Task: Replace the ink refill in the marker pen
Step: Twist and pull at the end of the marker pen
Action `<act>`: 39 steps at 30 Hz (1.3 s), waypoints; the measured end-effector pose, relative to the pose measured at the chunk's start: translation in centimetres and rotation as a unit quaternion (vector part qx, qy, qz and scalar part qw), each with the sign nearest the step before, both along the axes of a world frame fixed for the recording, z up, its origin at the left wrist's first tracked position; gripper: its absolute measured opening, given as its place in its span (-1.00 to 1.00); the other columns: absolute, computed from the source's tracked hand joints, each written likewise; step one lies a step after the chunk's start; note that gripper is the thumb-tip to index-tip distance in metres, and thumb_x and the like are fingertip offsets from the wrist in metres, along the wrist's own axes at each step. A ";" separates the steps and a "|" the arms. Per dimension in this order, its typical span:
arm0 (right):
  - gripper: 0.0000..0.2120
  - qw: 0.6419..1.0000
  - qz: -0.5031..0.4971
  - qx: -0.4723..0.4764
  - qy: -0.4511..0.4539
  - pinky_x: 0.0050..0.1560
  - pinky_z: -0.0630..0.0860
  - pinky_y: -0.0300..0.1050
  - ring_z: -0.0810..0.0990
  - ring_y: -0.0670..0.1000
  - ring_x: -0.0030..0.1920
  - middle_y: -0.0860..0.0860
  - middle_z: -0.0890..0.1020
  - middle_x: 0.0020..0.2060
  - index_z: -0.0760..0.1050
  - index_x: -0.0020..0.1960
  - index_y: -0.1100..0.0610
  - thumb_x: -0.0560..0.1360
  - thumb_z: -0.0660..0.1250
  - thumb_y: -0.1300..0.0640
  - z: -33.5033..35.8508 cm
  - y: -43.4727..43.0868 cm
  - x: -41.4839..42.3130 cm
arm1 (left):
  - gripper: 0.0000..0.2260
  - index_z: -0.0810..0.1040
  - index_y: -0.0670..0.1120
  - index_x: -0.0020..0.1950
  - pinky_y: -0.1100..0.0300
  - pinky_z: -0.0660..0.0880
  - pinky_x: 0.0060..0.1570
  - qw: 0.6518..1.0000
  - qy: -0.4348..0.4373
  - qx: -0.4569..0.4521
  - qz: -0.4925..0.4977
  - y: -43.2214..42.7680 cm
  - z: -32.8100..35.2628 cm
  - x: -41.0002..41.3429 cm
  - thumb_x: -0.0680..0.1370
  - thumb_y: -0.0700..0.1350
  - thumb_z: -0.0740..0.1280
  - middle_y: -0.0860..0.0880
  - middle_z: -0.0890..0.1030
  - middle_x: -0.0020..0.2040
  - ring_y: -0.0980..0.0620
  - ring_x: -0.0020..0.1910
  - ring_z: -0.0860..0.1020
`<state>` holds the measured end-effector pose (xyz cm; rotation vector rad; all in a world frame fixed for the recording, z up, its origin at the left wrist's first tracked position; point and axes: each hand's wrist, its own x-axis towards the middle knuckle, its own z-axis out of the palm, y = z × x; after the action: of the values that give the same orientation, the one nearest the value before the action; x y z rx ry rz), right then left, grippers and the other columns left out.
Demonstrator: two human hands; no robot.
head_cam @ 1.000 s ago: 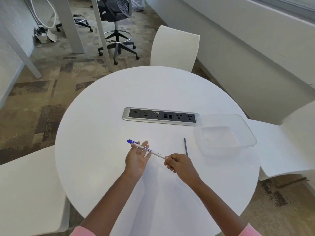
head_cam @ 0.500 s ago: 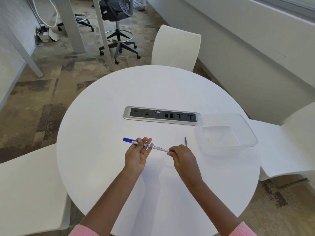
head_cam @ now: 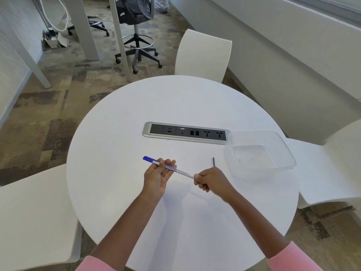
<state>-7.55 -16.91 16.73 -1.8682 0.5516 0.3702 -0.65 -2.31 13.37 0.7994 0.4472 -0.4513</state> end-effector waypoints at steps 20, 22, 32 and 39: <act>-0.79 0.928 0.066 -0.314 -0.187 -0.26 0.23 -0.16 0.38 0.06 -0.24 0.14 0.48 -0.31 0.56 -0.13 0.30 0.52 0.20 0.21 -1.7 1.3 -1.3 | -0.82 0.44 -0.22 -0.19 0.17 0.63 -0.31 1.000 0.003 0.010 -0.007 0.0 0.5 0.1 0.59 -0.30 0.15 -0.03 0.62 -0.46 0.04 -0.41 0.66; -0.78 0.960 0.043 -0.237 -0.143 -0.32 0.19 -0.15 0.37 0.03 -0.28 0.07 0.46 -0.31 0.55 -0.19 0.28 0.52 0.19 0.22 -1.1 1.3 -1.4 | -0.83 0.44 -0.22 -0.19 0.18 0.63 -0.32 1.000 0.001 0.011 -0.008 0.0 0.6 0.0 0.59 -0.29 0.16 -0.08 0.61 -0.38 0.04 -0.42 0.65; -0.67 0.959 -0.109 0.249 0.083 -0.53 0.32 -0.36 0.35 -0.12 -0.56 -0.07 0.45 -0.59 0.48 -0.34 0.18 0.56 0.15 0.14 -0.2 0.1 -0.7 | -0.82 0.44 -0.23 -0.20 0.21 0.63 -0.34 0.999 0.001 0.038 -0.017 0.0 0.7 0.1 0.59 -0.26 0.17 -0.12 0.52 -0.25 0.06 -0.43 0.65; -0.90 0.961 0.007 -0.216 -0.171 -0.28 0.31 -0.30 0.40 -0.03 -0.30 -0.03 0.47 -0.37 0.53 -0.14 0.18 0.47 0.31 0.15 -1.9 1.3 -1.8 | -0.85 0.44 -0.22 -0.17 0.05 0.55 -0.11 0.999 0.007 0.039 -0.009 0.1 0.9 0.4 0.59 -0.26 0.18 -0.12 0.52 -0.23 0.06 -0.43 0.64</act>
<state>-9.35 -15.56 14.83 -2.2932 0.4014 -0.0791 -0.29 -2.25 14.24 0.8763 0.4723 -0.4586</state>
